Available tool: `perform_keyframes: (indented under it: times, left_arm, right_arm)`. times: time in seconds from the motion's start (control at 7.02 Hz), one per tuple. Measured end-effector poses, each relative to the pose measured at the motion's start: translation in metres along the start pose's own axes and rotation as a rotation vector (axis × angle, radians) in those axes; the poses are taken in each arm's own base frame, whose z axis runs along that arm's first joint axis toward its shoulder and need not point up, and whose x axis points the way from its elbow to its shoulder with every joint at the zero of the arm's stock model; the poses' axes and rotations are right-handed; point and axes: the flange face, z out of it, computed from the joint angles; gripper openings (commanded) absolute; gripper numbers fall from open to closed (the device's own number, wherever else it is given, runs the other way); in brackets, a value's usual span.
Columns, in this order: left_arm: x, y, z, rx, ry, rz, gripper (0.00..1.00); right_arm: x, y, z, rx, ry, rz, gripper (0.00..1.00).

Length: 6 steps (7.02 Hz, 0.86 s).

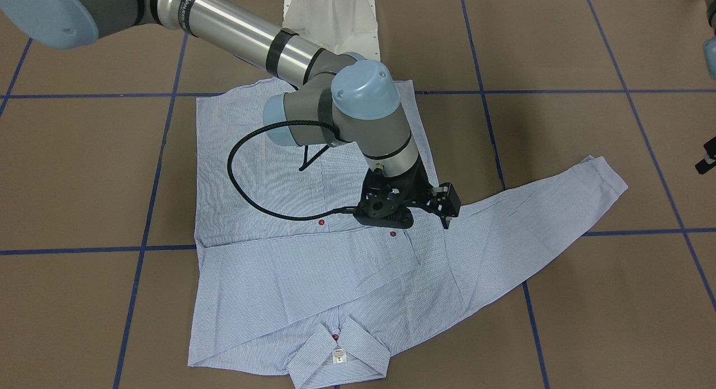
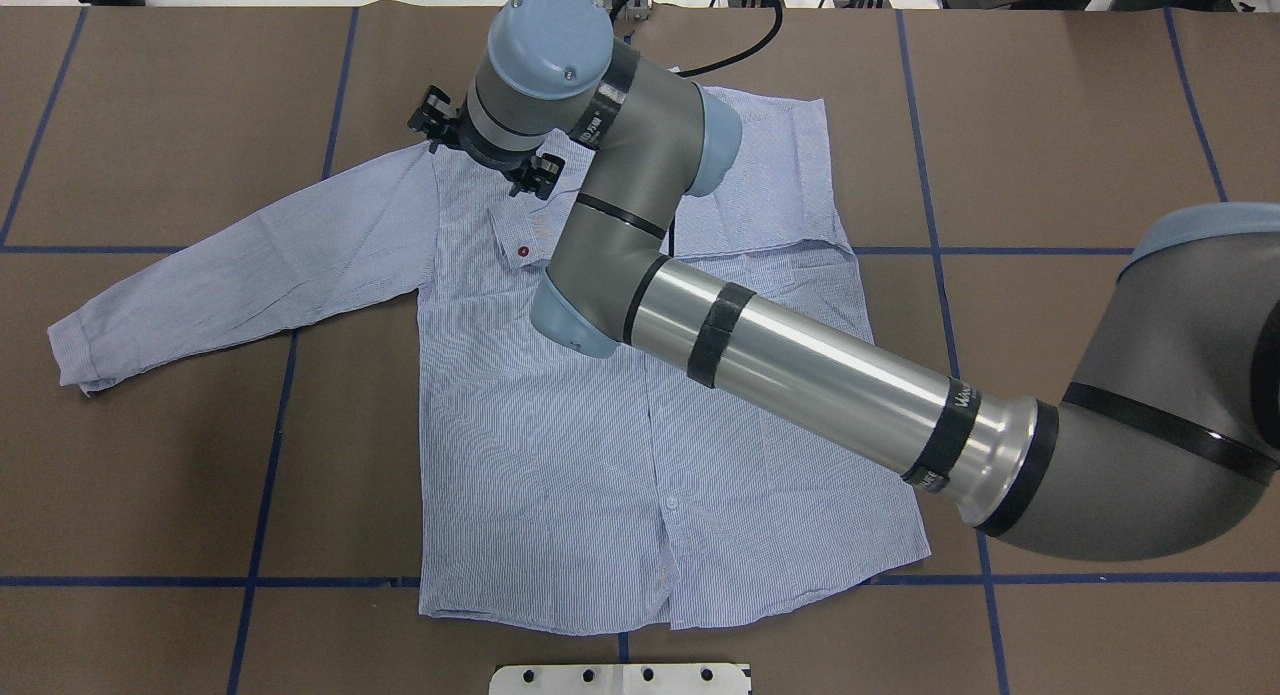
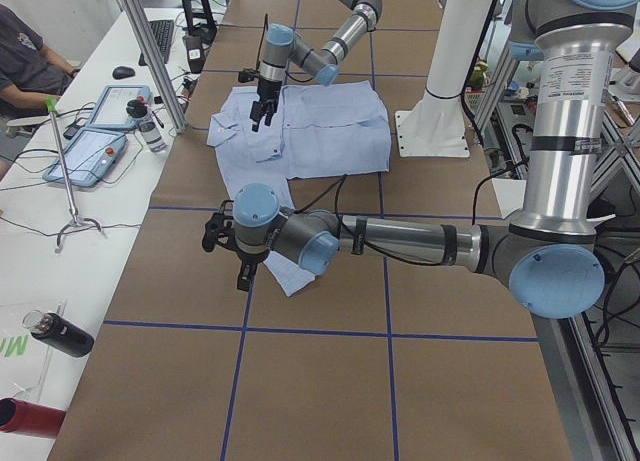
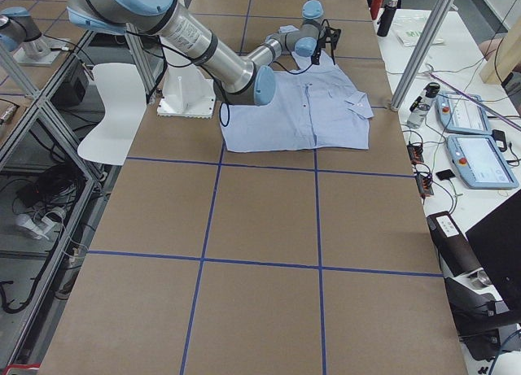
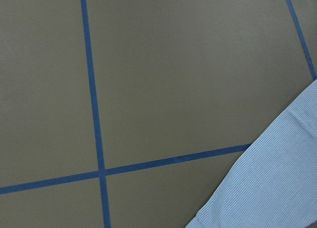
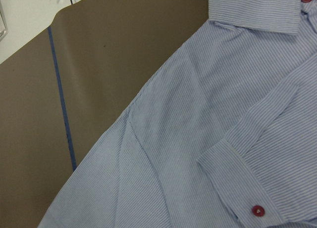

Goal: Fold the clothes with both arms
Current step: 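Grasp the other sleeve cuff with the left gripper while the right gripper waits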

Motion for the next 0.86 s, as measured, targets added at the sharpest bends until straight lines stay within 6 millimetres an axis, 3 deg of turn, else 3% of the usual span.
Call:
perform_keyframes:
  times: [0.29, 0.43, 0.86]
  left_arm:
    - [-0.015, 0.020, 0.064, -0.023, 0.042, -0.036, 0.89]
    - [-0.012, 0.031, 0.087, -0.055, 0.072, -0.079, 0.83]
    - [0.001, 0.056, 0.120, -0.173, 0.148, -0.187, 0.78]
  right_arm:
    - [0.038, -0.003, -0.008, 0.000, -0.008, -0.005, 0.98]
    - [0.050, -0.006, -0.011, 0.001, -0.010, -0.005, 0.98]
    - [0.070, -0.011, -0.015, 0.004, -0.010, -0.002, 0.98]
